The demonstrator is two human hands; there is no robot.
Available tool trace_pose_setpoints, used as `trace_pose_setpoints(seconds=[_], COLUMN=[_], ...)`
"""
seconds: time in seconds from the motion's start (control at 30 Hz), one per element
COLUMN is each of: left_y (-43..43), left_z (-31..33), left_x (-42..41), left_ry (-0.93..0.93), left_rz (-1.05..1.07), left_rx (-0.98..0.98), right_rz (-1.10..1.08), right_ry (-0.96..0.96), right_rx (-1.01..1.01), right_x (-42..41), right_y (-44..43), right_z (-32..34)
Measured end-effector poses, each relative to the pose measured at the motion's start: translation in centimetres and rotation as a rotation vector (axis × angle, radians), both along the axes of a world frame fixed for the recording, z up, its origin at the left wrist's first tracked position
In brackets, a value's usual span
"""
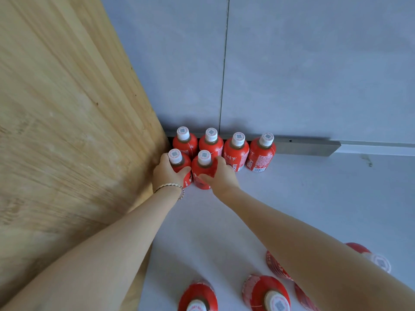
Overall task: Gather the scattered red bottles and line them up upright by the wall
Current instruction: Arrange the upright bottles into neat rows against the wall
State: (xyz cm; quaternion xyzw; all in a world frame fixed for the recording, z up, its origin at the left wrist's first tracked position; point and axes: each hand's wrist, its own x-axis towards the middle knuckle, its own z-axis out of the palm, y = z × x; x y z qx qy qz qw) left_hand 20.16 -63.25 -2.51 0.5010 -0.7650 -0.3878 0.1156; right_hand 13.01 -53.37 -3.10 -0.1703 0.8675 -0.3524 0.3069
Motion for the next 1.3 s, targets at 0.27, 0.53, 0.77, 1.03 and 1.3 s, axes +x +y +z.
trace_pose_setpoints(seconds=[0.27,0.53,0.77,1.03,1.3], left_y=[1.2,1.4,1.5,7.4,17.0], left_z=[-0.4,-1.5,-1.3,2.7,5.6], left_x=[-0.8,-0.8,-0.9,0.8,4.4], left_ry=[-0.013,0.026,-0.05,-0.219,-0.448], left_rz=[-0.091,-0.057,-0.086,-0.219,-0.94], left_rx=[-0.116,-0.078,-0.039,-0.294,-0.034], right_rz=[-0.37,-0.544,-0.491,0.021,0.599], right_ry=[0.029,-0.031,-0.035,-0.001,0.27], right_rx=[-0.072,-0.064,-0.037,0.171,0.579], right_x=[-3.8,-7.8,-8.2,-5.9,2.2], right_y=[5.0,6.2,6.4,14.3,22.3], right_z=[-0.4,-1.0,-0.9,3.3,6.4])
